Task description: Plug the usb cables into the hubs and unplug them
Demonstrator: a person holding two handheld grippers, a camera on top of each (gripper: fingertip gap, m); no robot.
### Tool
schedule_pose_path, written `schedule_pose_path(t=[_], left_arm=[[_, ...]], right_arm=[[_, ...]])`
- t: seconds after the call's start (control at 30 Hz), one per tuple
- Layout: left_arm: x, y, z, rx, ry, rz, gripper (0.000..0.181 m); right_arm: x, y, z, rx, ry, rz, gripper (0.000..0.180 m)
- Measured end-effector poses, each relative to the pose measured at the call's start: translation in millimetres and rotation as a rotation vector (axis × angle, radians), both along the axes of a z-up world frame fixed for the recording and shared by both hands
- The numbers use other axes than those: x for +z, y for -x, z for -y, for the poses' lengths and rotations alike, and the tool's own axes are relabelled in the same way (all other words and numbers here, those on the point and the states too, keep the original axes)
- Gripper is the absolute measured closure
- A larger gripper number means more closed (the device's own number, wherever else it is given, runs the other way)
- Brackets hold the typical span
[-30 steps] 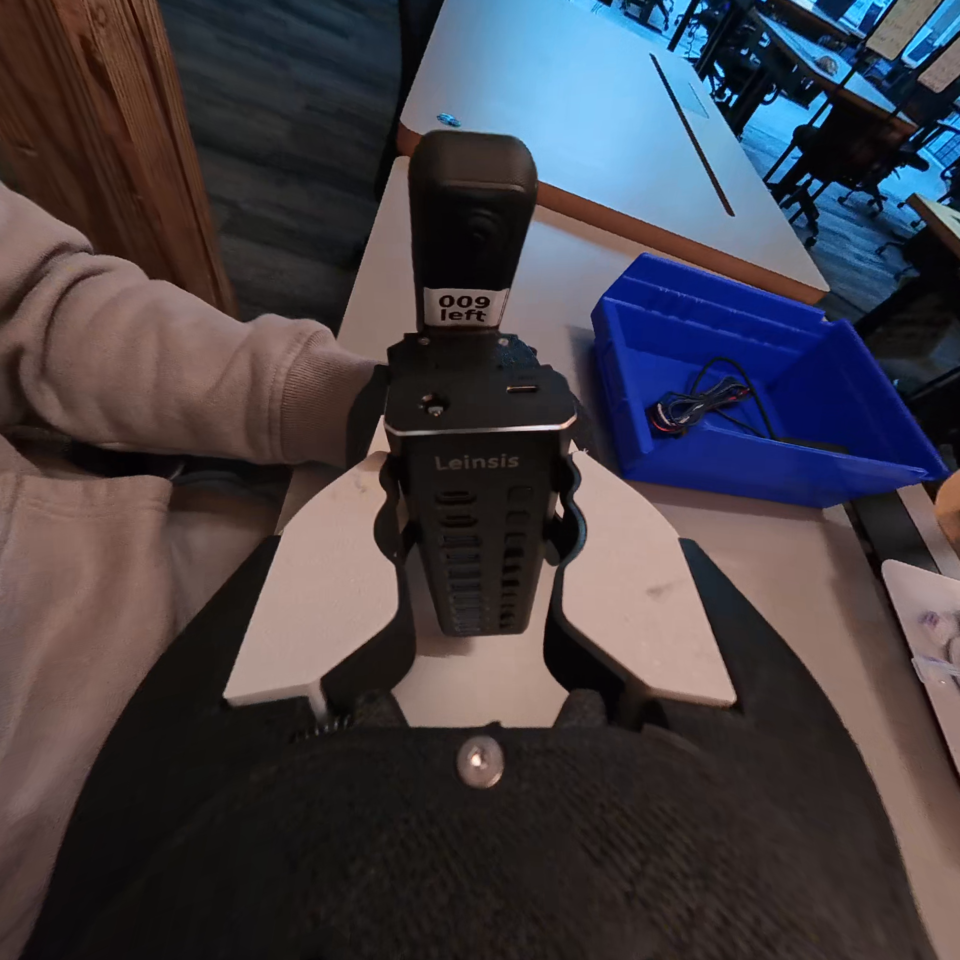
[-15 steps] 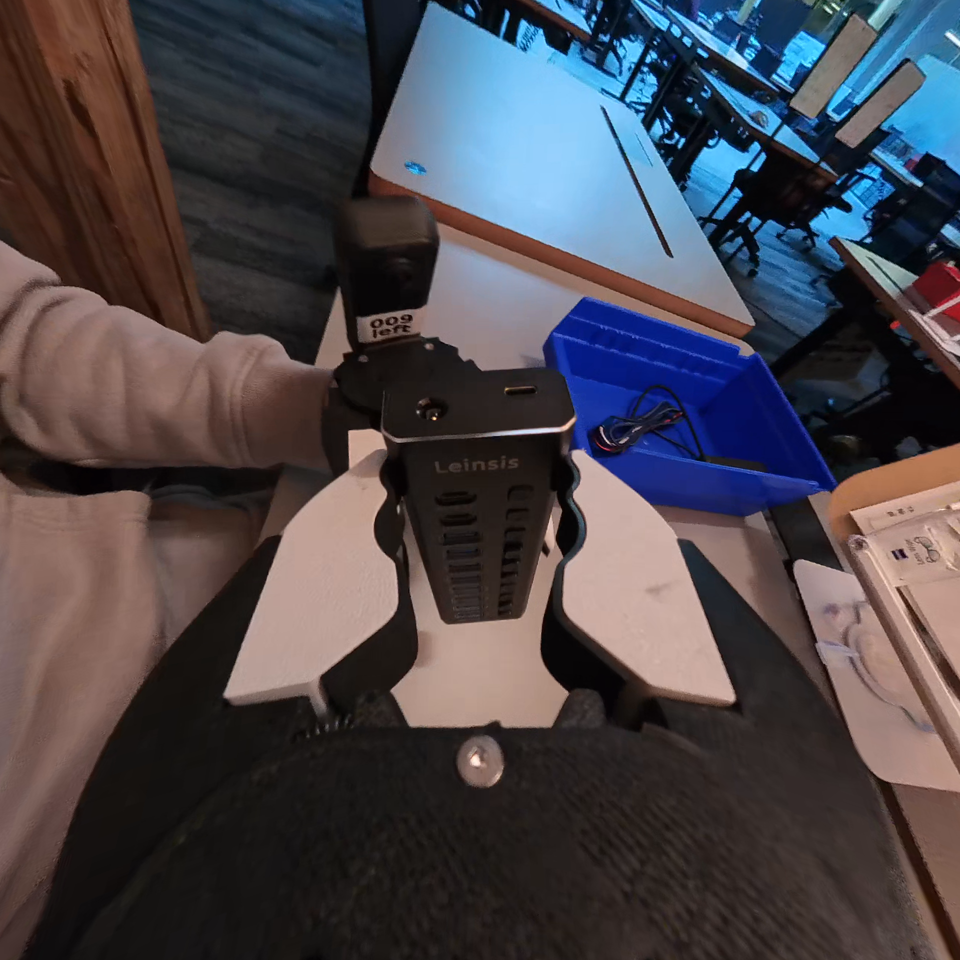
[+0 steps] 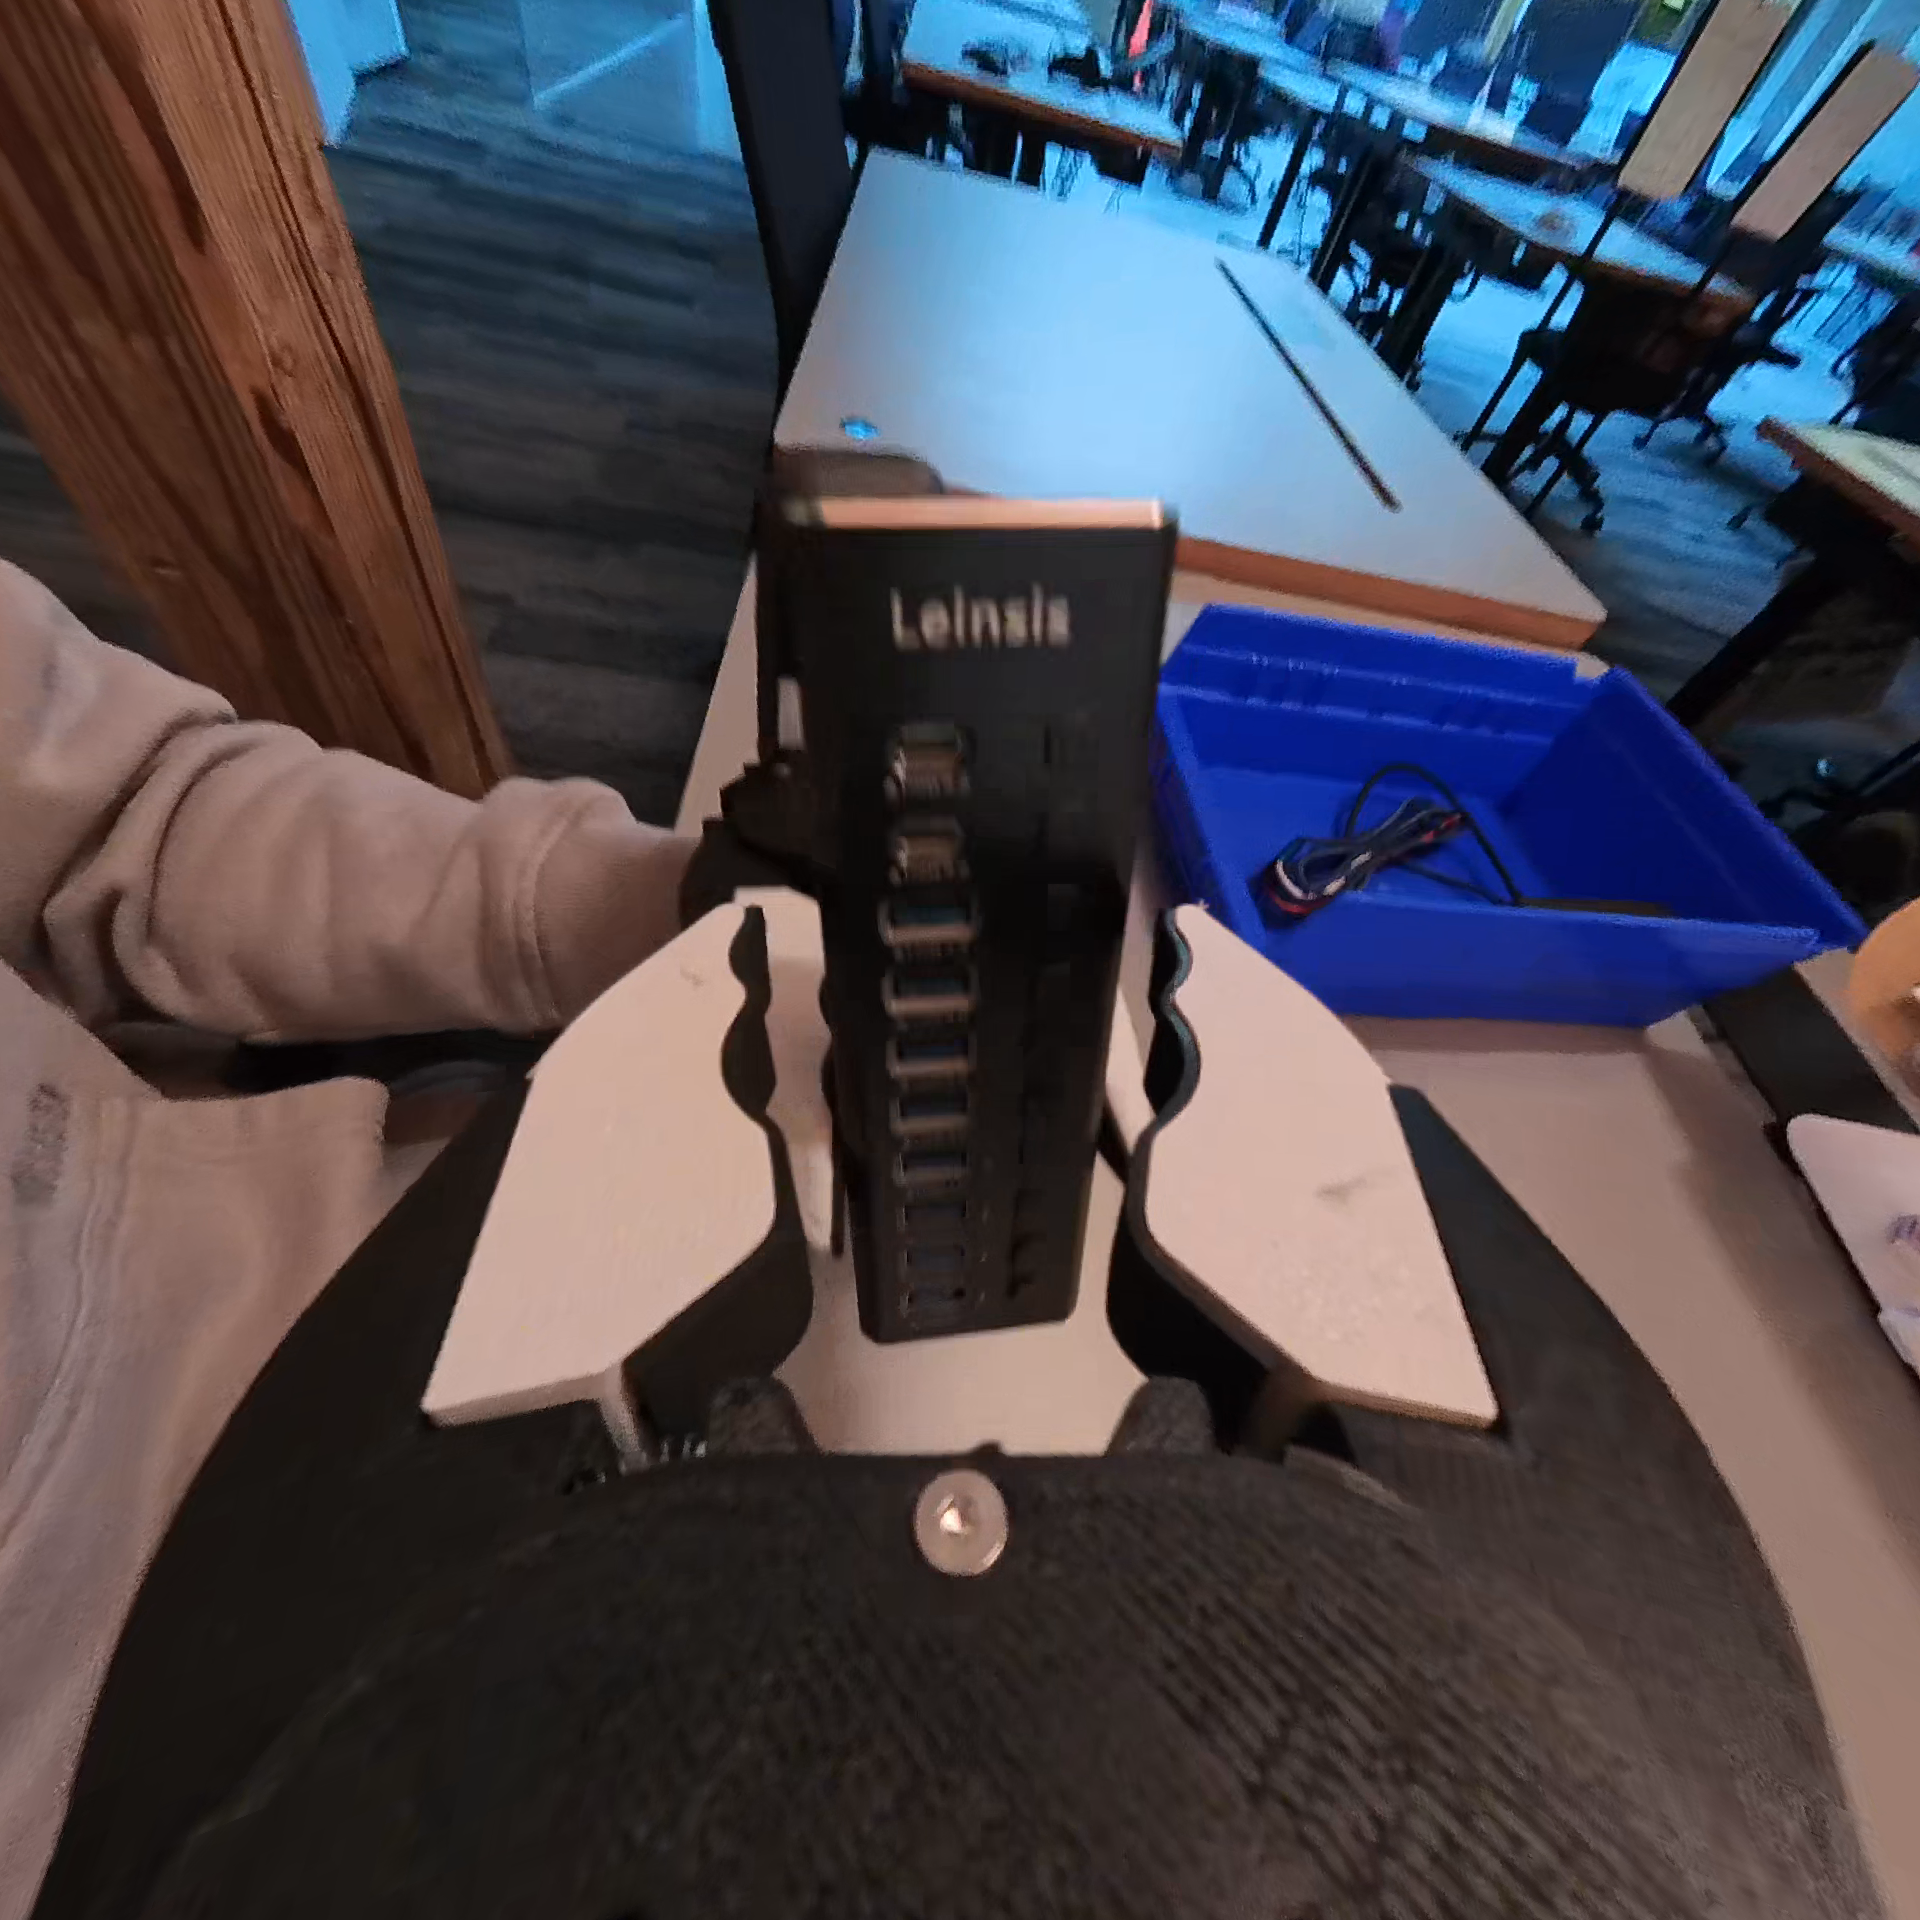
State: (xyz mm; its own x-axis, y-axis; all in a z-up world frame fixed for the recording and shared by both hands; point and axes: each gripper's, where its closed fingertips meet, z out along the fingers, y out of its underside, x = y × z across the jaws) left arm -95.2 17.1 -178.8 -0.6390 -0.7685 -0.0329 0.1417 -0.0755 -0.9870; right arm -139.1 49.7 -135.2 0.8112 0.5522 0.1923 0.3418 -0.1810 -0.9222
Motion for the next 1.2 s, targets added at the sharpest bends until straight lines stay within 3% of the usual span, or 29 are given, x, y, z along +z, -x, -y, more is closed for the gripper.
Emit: schedule_pose_path(t=[0.17, 0.53, 0.8, 0.9, 1.03, 1.1, 1.2], left_arm=[[2, 5, -5, -0.006, -0.01, 0.02, 0.12], [-7, 2, 1, -0.001, -0.079, -0.005, 0.12], [-5, -7, -1, 0.072, -0.06, -0.012, 0.12], [-4, -11, -16, 0.149, -0.014, -0.018, 0.103], [-3, -8, -33, 0.193, 0.011, -0.011, 0.105], [-1, -6, -38, 0.202, 0.012, 0.003, 0.11], [-2, -6, -47, 0.224, 0.028, 0.004, 0.114]], right_arm=[[-22, -4, -1, -0.007, 0.07, -0.005, 0.123], [-26, -3, 2, -0.012, 0.052, 0.059, 0.124], [-23, -27, 7, -0.085, 0.08, 0.22, 0.124], [1, -78, 14, -0.171, 0.078, 0.274, 0.123], [24, -199, 39, -0.365, 0.168, 0.438, 0.124], [23, -272, 59, -0.485, 0.253, 0.585, 0.124], [0, -357, 88, -0.584, 0.42, 0.657, 0.124]])
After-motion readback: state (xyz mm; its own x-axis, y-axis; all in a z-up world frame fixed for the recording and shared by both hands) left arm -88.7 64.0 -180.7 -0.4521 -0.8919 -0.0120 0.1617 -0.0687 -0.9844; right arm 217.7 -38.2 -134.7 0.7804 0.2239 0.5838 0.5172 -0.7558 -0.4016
